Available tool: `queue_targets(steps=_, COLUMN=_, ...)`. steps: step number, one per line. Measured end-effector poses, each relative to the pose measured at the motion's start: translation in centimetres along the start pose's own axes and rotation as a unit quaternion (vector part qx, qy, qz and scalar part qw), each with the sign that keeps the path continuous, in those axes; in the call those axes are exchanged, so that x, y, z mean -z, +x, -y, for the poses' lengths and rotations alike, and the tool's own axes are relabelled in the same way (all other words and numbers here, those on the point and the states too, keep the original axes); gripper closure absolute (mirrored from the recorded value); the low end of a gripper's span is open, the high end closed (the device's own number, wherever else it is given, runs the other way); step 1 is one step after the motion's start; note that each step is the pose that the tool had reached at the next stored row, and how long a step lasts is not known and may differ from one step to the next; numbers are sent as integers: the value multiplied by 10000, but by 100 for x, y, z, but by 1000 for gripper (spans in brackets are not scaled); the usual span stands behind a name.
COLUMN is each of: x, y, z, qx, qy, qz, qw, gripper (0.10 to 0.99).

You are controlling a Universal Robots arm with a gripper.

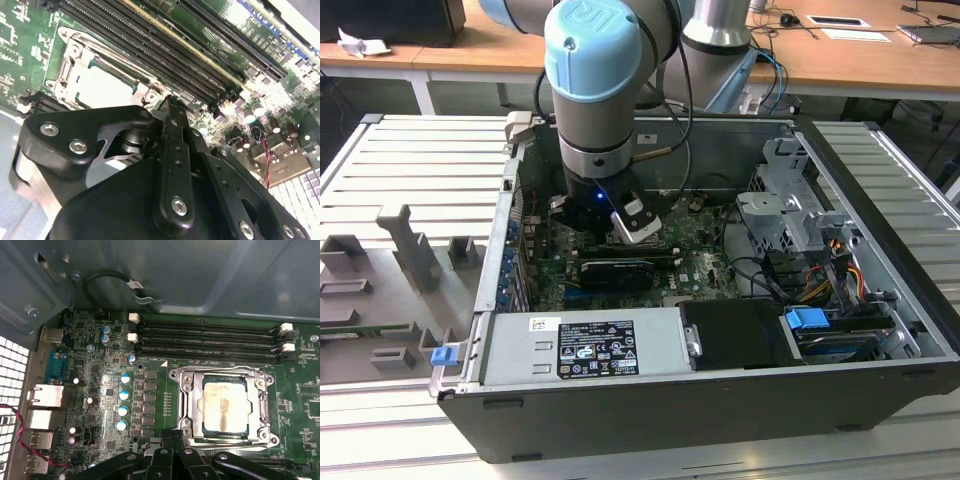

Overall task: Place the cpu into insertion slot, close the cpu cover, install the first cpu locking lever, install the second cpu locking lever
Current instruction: 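Install the second cpu locking lever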

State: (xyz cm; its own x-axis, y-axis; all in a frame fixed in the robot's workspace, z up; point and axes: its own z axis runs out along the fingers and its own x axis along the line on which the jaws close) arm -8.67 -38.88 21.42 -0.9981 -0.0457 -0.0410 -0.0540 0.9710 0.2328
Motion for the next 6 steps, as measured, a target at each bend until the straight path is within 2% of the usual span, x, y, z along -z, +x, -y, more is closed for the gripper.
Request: queue_targets(steps=6, x=33, y=-2, z=-9, qx=0, qy=-4, qz=1, qw=10000, gripper=980)
